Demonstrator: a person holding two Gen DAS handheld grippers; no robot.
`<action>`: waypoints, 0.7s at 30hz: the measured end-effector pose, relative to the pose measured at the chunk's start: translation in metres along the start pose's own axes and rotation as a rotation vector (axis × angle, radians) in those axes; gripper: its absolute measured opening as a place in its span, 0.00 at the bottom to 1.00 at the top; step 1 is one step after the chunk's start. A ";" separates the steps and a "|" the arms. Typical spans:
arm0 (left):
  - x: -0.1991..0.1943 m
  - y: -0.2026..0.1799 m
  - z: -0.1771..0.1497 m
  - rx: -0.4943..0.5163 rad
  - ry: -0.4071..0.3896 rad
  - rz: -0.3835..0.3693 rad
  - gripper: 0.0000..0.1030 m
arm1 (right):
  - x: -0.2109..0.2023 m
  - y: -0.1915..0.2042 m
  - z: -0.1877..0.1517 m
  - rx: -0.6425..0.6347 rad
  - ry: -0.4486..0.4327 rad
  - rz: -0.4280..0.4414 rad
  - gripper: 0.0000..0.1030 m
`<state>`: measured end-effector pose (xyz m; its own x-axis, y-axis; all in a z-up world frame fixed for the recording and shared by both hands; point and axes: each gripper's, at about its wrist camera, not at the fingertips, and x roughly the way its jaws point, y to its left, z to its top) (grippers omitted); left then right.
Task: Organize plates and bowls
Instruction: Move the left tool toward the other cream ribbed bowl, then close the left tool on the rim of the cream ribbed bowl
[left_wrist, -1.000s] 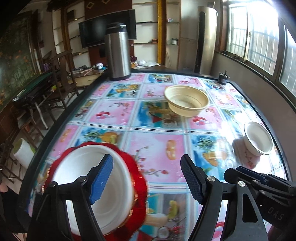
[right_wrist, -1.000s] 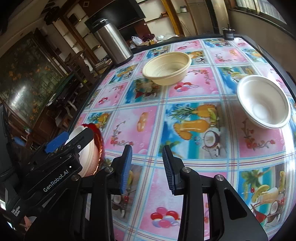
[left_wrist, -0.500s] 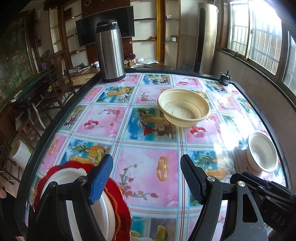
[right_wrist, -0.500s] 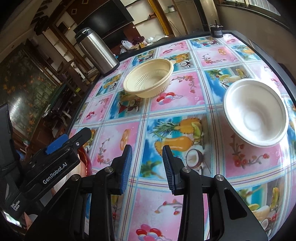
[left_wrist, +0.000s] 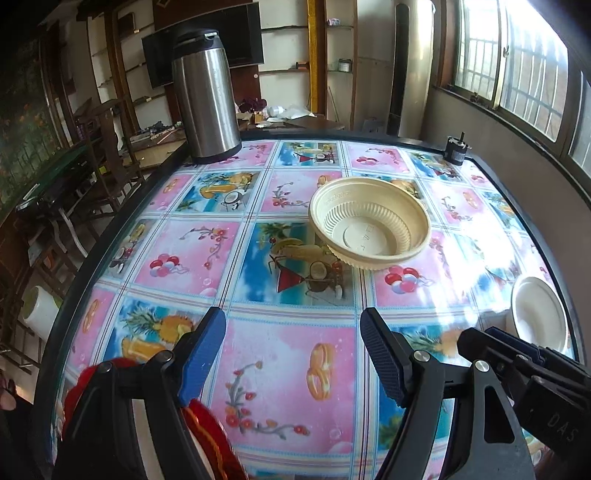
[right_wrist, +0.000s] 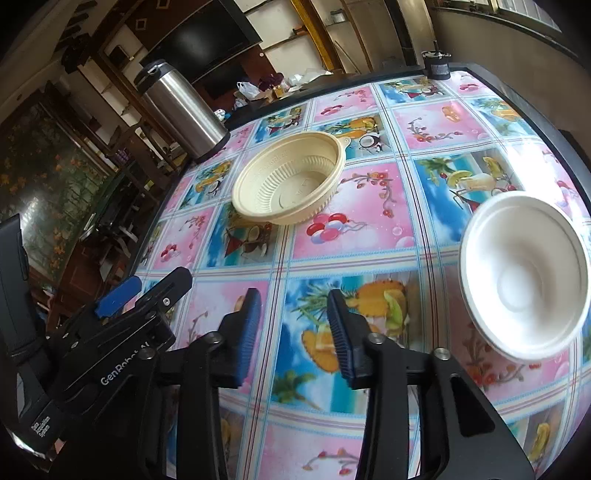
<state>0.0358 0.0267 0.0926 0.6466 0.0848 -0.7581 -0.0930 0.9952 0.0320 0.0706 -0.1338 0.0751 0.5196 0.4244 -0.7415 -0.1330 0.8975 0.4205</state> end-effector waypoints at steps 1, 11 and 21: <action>0.003 0.000 0.004 0.005 0.006 -0.001 0.73 | 0.003 0.000 0.003 0.000 0.002 0.000 0.44; 0.042 0.013 0.054 -0.067 0.095 -0.095 0.73 | 0.030 -0.008 0.057 0.036 -0.024 -0.024 0.44; 0.105 0.014 0.090 -0.116 0.178 -0.126 0.73 | 0.077 -0.023 0.090 0.104 0.022 -0.045 0.44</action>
<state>0.1707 0.0540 0.0718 0.5156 -0.0604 -0.8547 -0.1131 0.9840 -0.1378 0.1895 -0.1331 0.0556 0.5041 0.3874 -0.7719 -0.0212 0.8990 0.4373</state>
